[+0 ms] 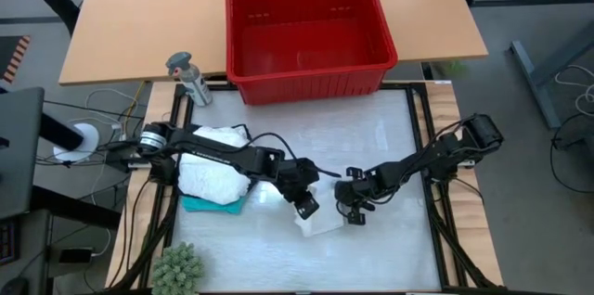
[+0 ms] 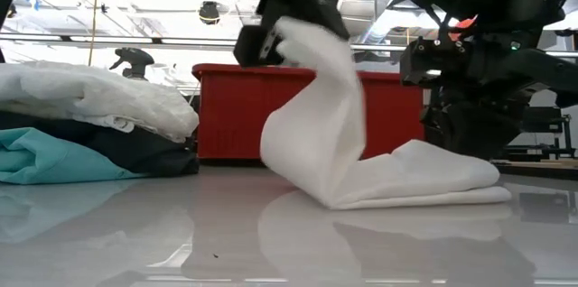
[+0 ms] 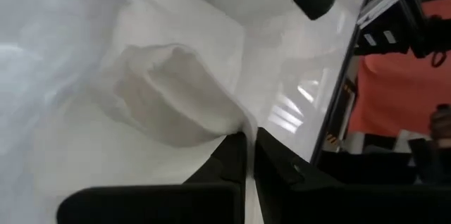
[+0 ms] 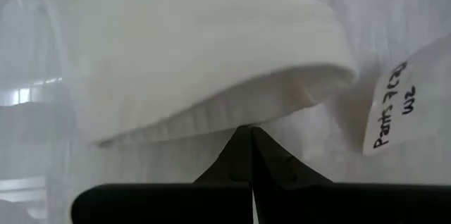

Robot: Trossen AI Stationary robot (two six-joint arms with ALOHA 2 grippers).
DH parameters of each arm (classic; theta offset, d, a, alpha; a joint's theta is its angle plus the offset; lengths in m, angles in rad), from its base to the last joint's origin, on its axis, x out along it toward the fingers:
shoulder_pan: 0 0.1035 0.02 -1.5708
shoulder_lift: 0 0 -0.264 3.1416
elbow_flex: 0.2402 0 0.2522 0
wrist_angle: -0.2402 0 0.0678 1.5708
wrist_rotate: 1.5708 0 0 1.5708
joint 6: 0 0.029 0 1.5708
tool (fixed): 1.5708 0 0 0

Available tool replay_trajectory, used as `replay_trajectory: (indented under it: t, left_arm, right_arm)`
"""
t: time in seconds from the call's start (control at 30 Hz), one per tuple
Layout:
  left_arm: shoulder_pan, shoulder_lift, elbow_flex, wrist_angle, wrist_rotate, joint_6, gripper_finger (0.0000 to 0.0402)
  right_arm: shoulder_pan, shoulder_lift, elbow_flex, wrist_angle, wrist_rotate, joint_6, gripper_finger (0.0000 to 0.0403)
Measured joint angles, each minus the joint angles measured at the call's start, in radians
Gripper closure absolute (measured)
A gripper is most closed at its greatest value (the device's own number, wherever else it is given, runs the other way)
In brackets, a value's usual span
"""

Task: Fold laundry
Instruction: Fold the white shorts

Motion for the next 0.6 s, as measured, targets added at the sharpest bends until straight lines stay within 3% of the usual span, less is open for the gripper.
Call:
replay_trajectory:
  t: [0.17, 0.37, 0.6]
  left_arm:
    - [-0.009, 0.054, 0.0, 0.04, 0.036, -0.024, 0.0401]
    - [-0.012, 0.053, 0.001, 0.068, -0.064, -0.031, 0.0401]
    - [-0.011, 0.09, 0.0, 0.169, -0.066, -0.046, 0.0401]
  right_arm:
    - [-0.001, 0.001, 0.0, 0.01, 0.003, 0.001, 0.0385]
    - [-0.001, 0.001, 0.001, 0.004, 0.008, 0.006, 0.0385]
    - [-0.001, 0.0, 0.001, 0.007, 0.008, 0.008, 0.0385]
